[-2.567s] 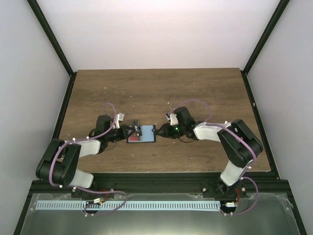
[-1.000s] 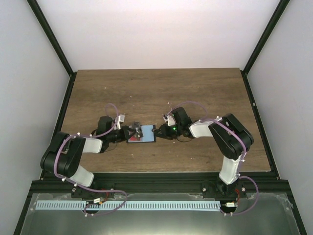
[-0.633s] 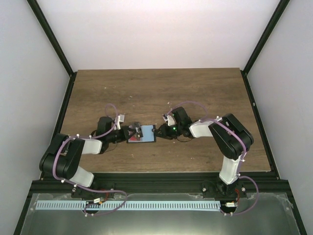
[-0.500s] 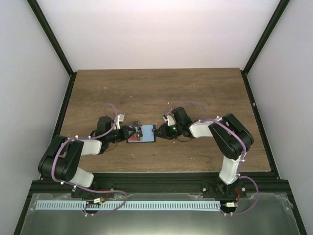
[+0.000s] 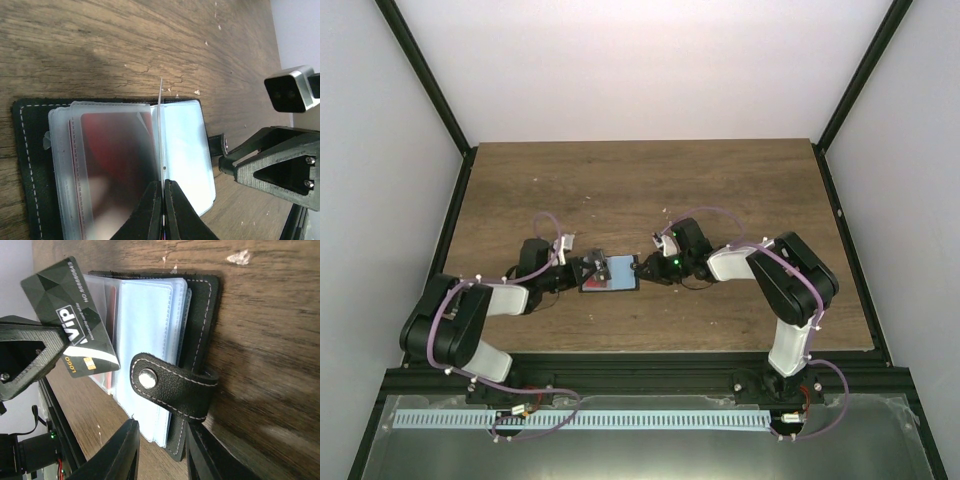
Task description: Put the credit cards into the card holder
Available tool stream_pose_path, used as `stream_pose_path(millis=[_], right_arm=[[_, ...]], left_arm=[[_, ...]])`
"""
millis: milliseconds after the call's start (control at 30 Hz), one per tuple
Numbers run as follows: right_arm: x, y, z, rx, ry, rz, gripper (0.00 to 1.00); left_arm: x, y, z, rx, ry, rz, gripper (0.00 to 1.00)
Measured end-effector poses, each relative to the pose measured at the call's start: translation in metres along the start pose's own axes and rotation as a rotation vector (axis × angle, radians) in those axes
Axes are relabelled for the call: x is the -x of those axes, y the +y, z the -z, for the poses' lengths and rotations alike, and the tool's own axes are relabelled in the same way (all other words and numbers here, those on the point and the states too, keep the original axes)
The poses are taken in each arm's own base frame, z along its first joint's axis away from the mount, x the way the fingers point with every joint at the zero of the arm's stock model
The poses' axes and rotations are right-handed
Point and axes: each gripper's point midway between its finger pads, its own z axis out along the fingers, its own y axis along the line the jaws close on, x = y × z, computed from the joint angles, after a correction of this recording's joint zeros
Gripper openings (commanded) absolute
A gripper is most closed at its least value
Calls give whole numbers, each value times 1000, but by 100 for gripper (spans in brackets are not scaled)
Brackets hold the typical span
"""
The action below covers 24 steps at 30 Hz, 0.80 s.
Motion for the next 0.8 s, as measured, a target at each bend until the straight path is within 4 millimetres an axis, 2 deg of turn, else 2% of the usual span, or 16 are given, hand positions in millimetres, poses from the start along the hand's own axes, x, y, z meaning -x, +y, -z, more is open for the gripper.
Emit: stream_pose_path(millis=[167, 800], right_arm=[[0, 1, 0, 9, 0, 2, 28], [-2, -1, -4, 19, 13, -11, 27]], left_arm=[[-6, 2, -4, -10, 26, 9, 4], [-14, -10, -7, -74, 68, 23, 4]])
